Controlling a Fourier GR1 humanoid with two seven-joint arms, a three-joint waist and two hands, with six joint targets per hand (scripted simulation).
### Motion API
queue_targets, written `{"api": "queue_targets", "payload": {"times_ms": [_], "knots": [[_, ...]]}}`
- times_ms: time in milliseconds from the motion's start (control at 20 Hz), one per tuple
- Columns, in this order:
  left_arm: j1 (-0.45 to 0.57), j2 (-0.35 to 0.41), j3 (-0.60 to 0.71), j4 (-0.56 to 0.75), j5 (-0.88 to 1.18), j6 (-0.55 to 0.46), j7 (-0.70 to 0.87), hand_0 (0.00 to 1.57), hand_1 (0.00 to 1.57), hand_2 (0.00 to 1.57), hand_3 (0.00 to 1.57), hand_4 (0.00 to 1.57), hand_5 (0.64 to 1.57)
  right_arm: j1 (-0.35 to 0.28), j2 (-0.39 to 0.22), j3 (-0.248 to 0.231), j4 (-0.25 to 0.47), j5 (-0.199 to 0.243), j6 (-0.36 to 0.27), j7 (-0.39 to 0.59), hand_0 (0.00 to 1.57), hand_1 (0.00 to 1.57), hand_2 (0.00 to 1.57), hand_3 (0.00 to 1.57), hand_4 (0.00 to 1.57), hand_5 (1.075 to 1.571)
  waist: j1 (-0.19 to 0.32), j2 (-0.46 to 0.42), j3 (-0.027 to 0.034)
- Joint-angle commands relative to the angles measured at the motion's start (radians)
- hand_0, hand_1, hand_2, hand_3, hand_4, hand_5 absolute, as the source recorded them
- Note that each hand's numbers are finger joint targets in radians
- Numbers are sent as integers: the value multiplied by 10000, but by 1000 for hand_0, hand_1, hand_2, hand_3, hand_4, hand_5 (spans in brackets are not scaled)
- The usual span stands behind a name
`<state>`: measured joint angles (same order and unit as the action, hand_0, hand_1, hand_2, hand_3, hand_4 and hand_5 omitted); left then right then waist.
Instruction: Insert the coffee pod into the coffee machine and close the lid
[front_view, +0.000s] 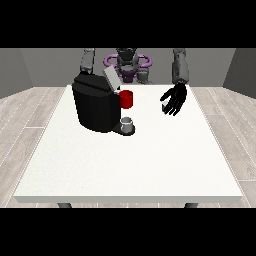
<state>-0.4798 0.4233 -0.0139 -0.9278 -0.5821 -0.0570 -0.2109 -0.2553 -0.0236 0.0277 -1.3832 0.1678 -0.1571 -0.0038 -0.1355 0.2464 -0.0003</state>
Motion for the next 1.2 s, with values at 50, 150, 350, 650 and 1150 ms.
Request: {"api": "queue_targets", "payload": {"times_ms": [50,150,350,650,1150], "knots": [[-354,160,-270,748,-921,529,-600,1071,1071,1132,931,465,1571,-13,219,159,169,11,27,99,0,0,0,0,0,1571,-30,-209,1],[-391,-124,-746,752,-1583,858,-67,941,941,1039,871,429,1571,-190,130,145,410,22,161,5,0,0,0,0,0,1571,-79,-221,3],[-386,-50,-1034,1332,-2173,860,-415,826,826,998,857,340,1571,-196,157,-77,678,-45,15,-91,0,0,0,0,0,1571,8,-183,2],[-683,-301,-1486,1782,-2987,279,308,789,789,960,845,392,1571,-491,60,-548,1392,-364,50,-381,0,0,0,0,0,1571,126,-387,4],[-1455,-107,-732,2375,-2702,-345,-657,1277,1277,1311,1244,496,1571,214,-531,-422,1600,162,215,7,0,0,0,0,0,1571,7,-1200,4]]}}
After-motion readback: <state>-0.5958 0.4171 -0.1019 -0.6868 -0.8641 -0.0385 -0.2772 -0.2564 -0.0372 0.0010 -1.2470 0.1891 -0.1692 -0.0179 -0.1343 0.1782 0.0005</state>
